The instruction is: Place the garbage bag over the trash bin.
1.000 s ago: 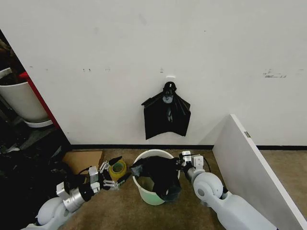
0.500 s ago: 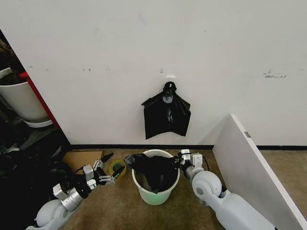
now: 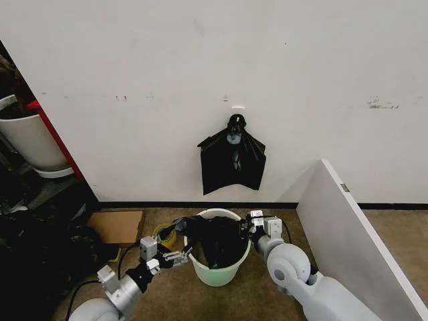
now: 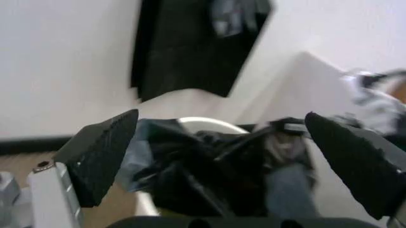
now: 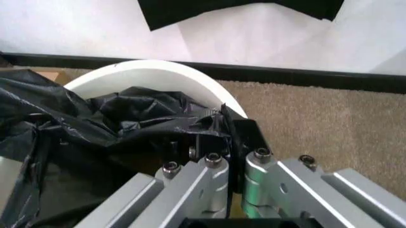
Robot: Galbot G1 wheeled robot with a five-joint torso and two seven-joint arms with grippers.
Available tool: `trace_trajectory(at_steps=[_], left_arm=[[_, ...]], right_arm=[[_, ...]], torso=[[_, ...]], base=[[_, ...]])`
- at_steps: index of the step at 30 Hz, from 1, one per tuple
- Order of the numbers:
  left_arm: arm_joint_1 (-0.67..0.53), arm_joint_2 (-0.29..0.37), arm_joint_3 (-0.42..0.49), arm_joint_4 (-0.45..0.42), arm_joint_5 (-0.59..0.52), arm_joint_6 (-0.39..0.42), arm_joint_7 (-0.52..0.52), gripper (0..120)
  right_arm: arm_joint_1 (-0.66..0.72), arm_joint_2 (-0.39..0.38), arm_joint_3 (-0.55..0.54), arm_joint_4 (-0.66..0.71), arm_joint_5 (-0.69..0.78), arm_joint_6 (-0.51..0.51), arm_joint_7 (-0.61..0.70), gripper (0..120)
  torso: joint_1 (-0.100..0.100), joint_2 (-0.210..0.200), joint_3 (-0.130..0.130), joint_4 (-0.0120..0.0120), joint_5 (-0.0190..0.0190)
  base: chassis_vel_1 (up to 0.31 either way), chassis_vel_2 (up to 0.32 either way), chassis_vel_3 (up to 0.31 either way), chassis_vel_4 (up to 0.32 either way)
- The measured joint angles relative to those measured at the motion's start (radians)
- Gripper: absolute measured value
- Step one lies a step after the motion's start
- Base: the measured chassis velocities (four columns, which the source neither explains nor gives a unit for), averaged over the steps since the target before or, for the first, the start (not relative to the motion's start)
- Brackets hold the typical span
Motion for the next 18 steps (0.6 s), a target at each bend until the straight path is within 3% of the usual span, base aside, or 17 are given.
trace_trajectory(at_steps=[2, 9, 18], left_arm=[[-0.035, -0.005, 0.033, -0.008, -0.031, 0.062, -0.079, 99], [-0.128, -0.047, 0.174, -0.021, -0.154, 0.189, -0.185, 95], [-0.205, -0.104, 0.234, 0.012, -0.239, 0.246, -0.345, 94]], right_arm=[[0.000, -0.003, 0.000, 0.004, 0.000, -0.001, 0.001, 0], [0.000, -0.009, 0.000, 0.010, 0.002, -0.005, 0.010, 0], [-0.012, -0.025, 0.011, 0.024, 0.008, -0.011, 0.021, 0]], torso=[[0.000, 0.000, 0.000, -0.0001, -0.0003], [0.000, 0.000, 0.000, -0.0003, -0.0002], [0.000, 0.000, 0.000, -0.0001, -0.0003]], base=[[0.000, 0.000, 0.000, 0.000], [0.000, 0.000, 0.000, 0.000], [0.000, 0.000, 0.000, 0.000]])
